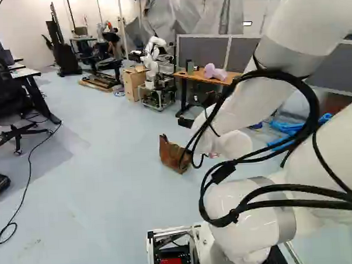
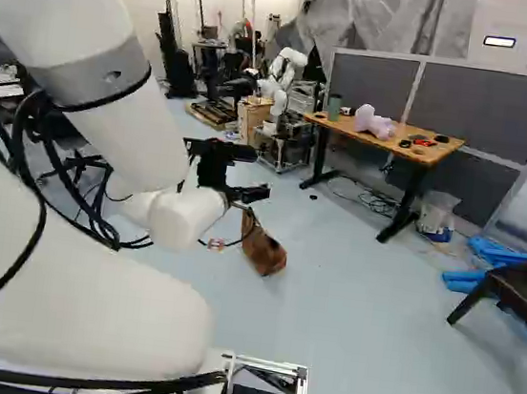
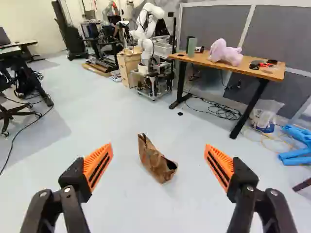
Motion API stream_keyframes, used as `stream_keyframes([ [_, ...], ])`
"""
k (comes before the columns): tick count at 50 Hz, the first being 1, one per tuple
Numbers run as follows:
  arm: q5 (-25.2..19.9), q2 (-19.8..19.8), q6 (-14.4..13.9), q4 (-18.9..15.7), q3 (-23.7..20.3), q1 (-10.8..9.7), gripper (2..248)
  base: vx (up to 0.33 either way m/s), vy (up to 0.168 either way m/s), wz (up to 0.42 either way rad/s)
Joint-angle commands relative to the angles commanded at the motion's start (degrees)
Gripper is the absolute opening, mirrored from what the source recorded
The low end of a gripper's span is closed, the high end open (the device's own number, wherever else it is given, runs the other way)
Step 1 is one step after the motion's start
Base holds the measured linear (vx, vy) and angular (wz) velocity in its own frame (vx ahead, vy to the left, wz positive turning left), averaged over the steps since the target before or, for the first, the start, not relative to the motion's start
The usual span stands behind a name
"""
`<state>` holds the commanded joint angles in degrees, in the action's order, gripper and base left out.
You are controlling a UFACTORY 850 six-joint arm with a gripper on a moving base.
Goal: Pick up the bag on the ground and place it on the table
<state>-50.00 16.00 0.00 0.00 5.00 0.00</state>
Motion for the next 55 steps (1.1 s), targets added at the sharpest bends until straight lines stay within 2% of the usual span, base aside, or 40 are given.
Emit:
stream_keyframes([
  [26, 0.00, 0.00, 0.00, 0.00, 0.00, 0.00, 247, 0.057, 0.002, -0.001],
  [55, 0.00, 0.00, 0.00, 0.00, 0.00, 0.00, 247, 0.140, 0.002, -0.013],
])
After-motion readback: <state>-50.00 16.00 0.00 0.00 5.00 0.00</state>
